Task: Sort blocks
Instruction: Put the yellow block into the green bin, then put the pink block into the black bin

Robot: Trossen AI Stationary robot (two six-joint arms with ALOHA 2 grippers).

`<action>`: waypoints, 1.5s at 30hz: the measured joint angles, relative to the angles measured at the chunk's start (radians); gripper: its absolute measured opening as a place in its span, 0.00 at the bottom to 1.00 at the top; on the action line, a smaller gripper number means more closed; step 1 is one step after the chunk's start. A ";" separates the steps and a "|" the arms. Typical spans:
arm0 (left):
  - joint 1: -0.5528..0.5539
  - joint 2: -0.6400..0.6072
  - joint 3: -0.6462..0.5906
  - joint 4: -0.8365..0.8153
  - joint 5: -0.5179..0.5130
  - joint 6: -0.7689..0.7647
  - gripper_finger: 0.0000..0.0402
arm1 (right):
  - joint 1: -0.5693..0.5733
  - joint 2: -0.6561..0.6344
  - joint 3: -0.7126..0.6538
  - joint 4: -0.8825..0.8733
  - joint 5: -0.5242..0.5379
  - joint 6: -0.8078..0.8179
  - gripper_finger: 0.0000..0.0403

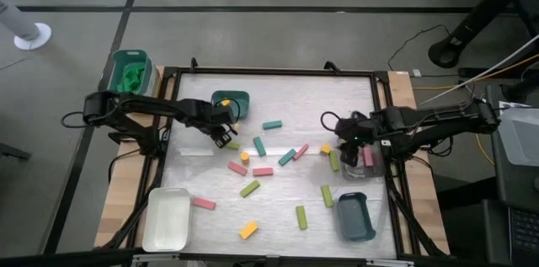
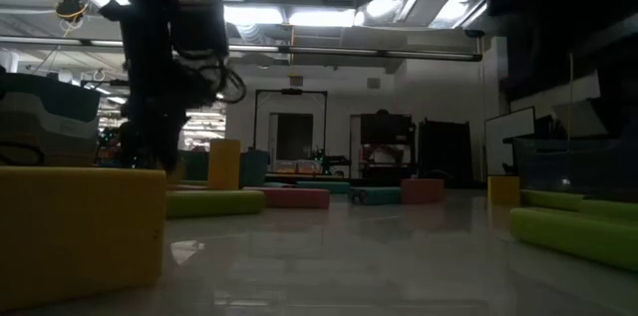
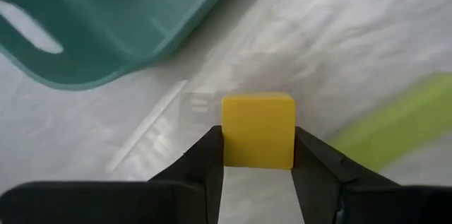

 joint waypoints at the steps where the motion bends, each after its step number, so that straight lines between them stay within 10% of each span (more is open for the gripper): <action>1: 0.000 -0.011 0.005 -0.008 0.019 0.001 0.29 | 0.000 0.007 0.000 0.043 0.008 -0.059 0.47; 17: -0.001 -0.143 0.040 0.268 0.138 0.140 0.30 | 0.000 0.354 0.000 0.427 0.053 -0.634 0.47; 27: 0.109 -0.134 0.033 0.377 -0.112 0.170 0.31 | 0.000 0.526 0.000 0.543 0.069 -0.685 0.47; 45: 0.185 -0.130 -0.036 0.377 -0.123 0.168 0.50 | -0.124 0.584 -0.001 0.547 -0.098 -0.706 0.47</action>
